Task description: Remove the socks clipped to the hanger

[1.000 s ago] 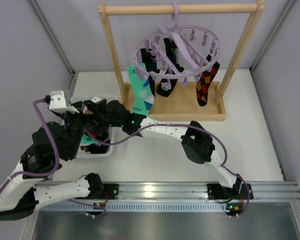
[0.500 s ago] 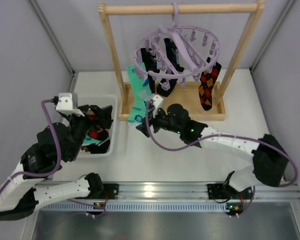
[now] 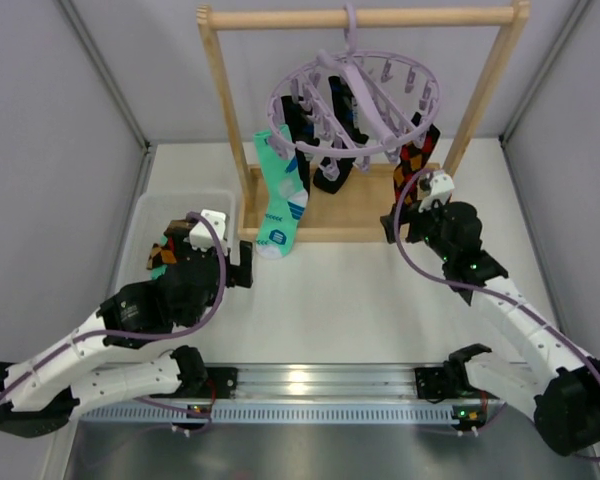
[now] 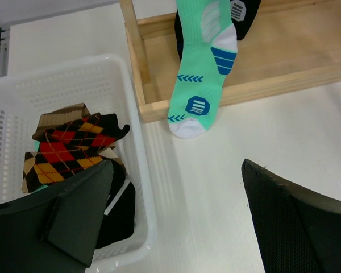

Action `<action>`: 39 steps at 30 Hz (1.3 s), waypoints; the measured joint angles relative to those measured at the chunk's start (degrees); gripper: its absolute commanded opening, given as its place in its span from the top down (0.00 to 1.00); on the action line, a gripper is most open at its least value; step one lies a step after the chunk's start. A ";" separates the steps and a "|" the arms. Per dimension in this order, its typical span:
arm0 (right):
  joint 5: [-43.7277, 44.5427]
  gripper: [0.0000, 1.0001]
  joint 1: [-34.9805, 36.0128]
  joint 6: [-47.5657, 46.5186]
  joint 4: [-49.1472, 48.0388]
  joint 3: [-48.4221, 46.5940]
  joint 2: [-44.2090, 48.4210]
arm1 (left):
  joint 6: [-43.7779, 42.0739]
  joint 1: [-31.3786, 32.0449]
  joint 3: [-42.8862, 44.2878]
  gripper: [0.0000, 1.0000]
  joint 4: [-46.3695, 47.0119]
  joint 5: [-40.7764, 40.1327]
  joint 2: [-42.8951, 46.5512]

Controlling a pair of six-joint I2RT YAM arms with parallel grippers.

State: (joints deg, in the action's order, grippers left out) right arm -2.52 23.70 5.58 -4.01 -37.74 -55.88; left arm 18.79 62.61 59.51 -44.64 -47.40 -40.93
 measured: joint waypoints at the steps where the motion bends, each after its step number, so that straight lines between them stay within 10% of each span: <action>1: -1.36 0.10 -3.37 -0.07 0.55 -0.46 -0.66 | 0.24 0.00 -0.44 0.02 -0.07 -0.04 -0.09; 15: -12.20 0.24 -15.45 -7.96 -4.79 -11.98 -20.52 | 1.05 0.00 -2.01 0.02 -0.09 -0.04 0.83; 29: -15.34 0.26 -19.19 -10.51 -12.41 -10.16 -18.80 | 0.98 0.00 -2.08 0.02 -0.07 0.57 -0.61; 39: -27.63 0.92 -20.48 -4.87 -22.82 -9.97 -25.55 | 1.36 0.00 -2.08 0.02 -0.11 0.98 -0.04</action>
State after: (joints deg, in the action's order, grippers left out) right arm -30.15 3.22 0.71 -26.83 -47.70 -81.43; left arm 20.14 62.61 57.43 -44.75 -46.41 -40.97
